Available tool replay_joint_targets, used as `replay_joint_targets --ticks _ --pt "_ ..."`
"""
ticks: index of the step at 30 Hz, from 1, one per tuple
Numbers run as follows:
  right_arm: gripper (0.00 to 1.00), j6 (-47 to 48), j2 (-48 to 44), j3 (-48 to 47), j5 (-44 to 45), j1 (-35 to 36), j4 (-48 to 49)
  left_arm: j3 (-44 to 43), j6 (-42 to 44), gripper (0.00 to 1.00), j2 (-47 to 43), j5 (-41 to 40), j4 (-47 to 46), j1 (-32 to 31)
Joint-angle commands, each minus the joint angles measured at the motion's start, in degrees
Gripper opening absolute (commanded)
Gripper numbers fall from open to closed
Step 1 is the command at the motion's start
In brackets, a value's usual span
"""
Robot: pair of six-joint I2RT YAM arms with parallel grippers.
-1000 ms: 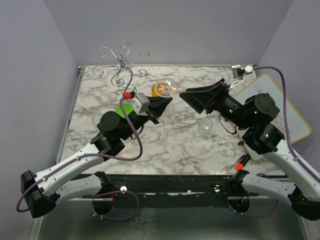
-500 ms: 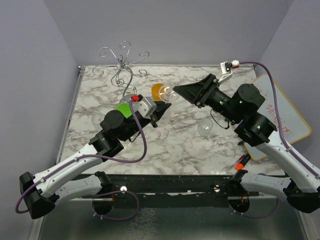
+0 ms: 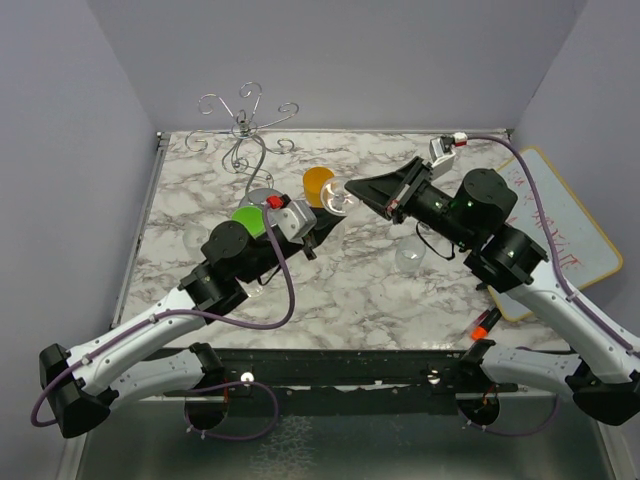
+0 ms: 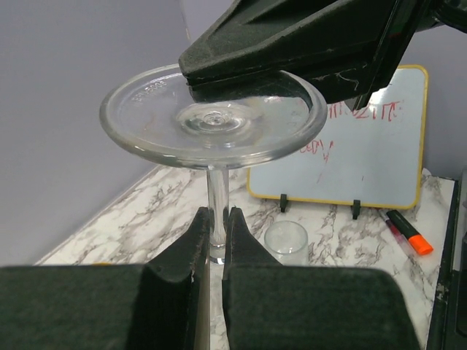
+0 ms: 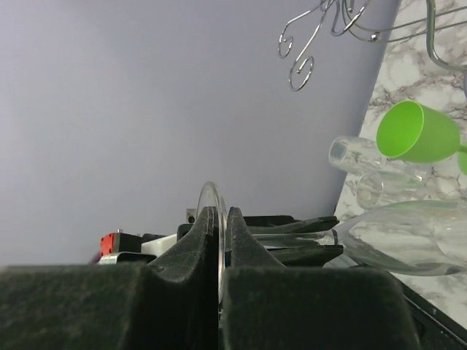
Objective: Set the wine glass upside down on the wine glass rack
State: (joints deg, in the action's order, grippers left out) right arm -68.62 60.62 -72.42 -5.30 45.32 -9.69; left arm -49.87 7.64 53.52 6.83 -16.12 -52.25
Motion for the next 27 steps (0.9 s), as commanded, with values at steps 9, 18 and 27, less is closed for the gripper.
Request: replay_joint_targets --ticks 9,18,27 --pt "0.01 -11.03 -2.51 1.03 1.52 0.25 3.23 2.92 -4.51 0.07 -1.28 -0.04 -6.89 -0.06" --pt "0.01 -15.10 -3.91 4.26 2.44 0.23 4.76 2.17 -7.42 0.17 -0.87 -3.37 -6.82 -0.05" --pt "0.01 -17.69 -4.54 6.52 3.02 0.26 6.79 2.25 -9.29 0.46 -1.08 -5.23 -5.63 -0.05"
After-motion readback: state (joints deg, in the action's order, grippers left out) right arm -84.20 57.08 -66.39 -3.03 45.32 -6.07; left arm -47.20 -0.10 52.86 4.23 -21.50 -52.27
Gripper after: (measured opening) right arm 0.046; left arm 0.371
